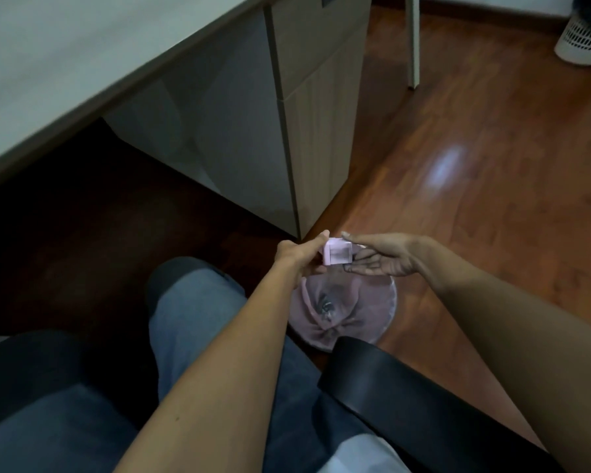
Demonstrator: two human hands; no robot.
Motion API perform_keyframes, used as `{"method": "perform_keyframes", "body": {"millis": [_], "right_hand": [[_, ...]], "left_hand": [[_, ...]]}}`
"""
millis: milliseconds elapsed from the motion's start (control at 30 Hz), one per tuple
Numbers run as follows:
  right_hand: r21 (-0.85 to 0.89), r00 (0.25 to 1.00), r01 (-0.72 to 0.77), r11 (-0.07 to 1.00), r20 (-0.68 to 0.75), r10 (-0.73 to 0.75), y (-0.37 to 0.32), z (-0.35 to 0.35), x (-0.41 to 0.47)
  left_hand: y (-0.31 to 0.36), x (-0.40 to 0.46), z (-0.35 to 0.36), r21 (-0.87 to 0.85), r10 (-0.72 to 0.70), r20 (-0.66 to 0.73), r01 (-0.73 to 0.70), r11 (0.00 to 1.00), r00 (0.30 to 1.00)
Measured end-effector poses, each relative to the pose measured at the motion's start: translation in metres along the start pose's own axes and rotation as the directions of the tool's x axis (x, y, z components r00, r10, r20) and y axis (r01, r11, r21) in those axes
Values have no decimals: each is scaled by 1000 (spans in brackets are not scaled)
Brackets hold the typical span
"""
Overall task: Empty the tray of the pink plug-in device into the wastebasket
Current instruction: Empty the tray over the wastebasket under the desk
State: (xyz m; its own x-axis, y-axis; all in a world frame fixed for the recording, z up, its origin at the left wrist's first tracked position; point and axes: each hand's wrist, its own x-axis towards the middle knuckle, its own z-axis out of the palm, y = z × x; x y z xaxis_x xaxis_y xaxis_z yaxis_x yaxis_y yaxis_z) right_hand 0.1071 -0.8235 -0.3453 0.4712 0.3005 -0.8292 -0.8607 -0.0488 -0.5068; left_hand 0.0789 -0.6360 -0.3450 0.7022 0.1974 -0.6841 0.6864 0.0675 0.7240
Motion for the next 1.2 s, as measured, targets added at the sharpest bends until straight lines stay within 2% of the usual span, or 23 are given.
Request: {"method": "perform_keyframes", "body": {"millis": [167, 367, 600, 767, 1033, 1200], "right_hand": [[22, 996, -84, 996, -9, 84, -5, 0, -3], [9, 996, -93, 996, 0, 93, -8, 2, 1], [36, 987, 114, 993, 112, -117, -6, 3, -2], [-46, 940, 323, 945, 128, -315, -16, 7, -4], [-151, 825, 565, 811, 127, -551, -48, 32, -33], [-150, 735, 677, 721, 188, -651, -93, 43, -76]], "left_hand": [[5, 1, 0, 34, -28, -25, 29, 999, 999], [3, 6, -4, 8, -29, -4, 29, 1000, 1000], [3, 0, -25, -20, 111, 182, -109, 994, 977], [16, -6, -47, 127, 281, 289, -327, 936, 915], [55, -35, -67, 87, 504, 268, -542, 836, 821], [110, -72, -72, 99, 627, 273, -670, 736, 729]]}}
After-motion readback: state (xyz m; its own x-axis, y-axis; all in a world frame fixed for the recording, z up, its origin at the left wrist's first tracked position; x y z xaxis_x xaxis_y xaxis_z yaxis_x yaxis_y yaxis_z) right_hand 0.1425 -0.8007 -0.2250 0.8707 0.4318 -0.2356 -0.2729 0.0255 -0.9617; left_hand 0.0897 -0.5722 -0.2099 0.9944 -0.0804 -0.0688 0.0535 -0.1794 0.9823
